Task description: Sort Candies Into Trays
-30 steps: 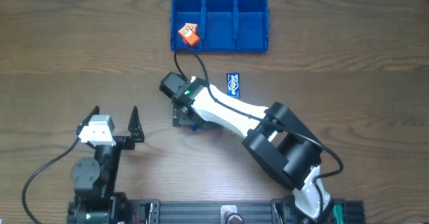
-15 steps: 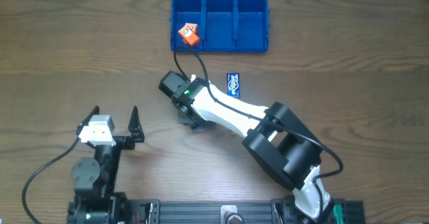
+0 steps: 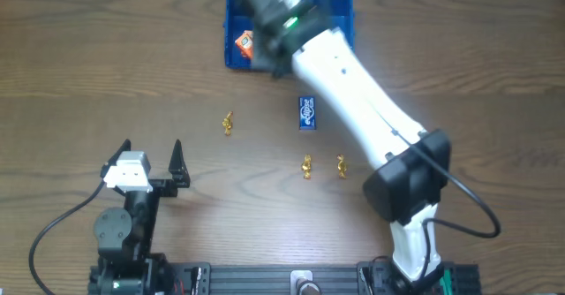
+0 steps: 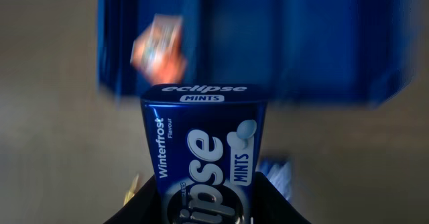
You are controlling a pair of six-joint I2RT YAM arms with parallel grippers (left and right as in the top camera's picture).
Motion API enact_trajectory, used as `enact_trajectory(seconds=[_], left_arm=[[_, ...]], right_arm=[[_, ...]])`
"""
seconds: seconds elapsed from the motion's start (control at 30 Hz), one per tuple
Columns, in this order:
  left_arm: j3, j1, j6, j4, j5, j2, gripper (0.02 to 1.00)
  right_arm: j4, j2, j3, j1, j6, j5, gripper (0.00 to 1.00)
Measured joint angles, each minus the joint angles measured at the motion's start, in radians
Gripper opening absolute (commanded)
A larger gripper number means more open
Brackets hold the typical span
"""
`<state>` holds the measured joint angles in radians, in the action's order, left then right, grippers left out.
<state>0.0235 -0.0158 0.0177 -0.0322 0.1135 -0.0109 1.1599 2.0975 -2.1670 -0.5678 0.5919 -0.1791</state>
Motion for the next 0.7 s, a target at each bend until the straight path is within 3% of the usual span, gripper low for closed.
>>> enact_trajectory(seconds=[0.23,0.47,0.57,0.67,0.7], left_arm=[[0.000,0.000,0.000,0.000,0.000,0.000,0.998],[0.000,0.000,0.000,0.000,0.000,0.000,0.998],[0.000,0.000,0.000,0.000,0.000,0.000,0.998],[0.000,0.000,0.000,0.000,0.000,0.000,0.998],[0.000,0.000,0.000,0.000,0.000,0.000,0.998]], right_arm=[[-0.143,0.152,-0.099,0.099,-0.154,-0.052,0.290],[-0.206,0.305,-0.095,0.100,-0.184,-0.036,0.345],[-0.212,0.304,-0.095,0.100,-0.187,-0.033,0.439],[-0.217,0.304,-0.095,0.100,-0.192,-0.028,0.647],[-0.220,0.304,-0.095,0.100,-0.193,-0.023,0.761]])
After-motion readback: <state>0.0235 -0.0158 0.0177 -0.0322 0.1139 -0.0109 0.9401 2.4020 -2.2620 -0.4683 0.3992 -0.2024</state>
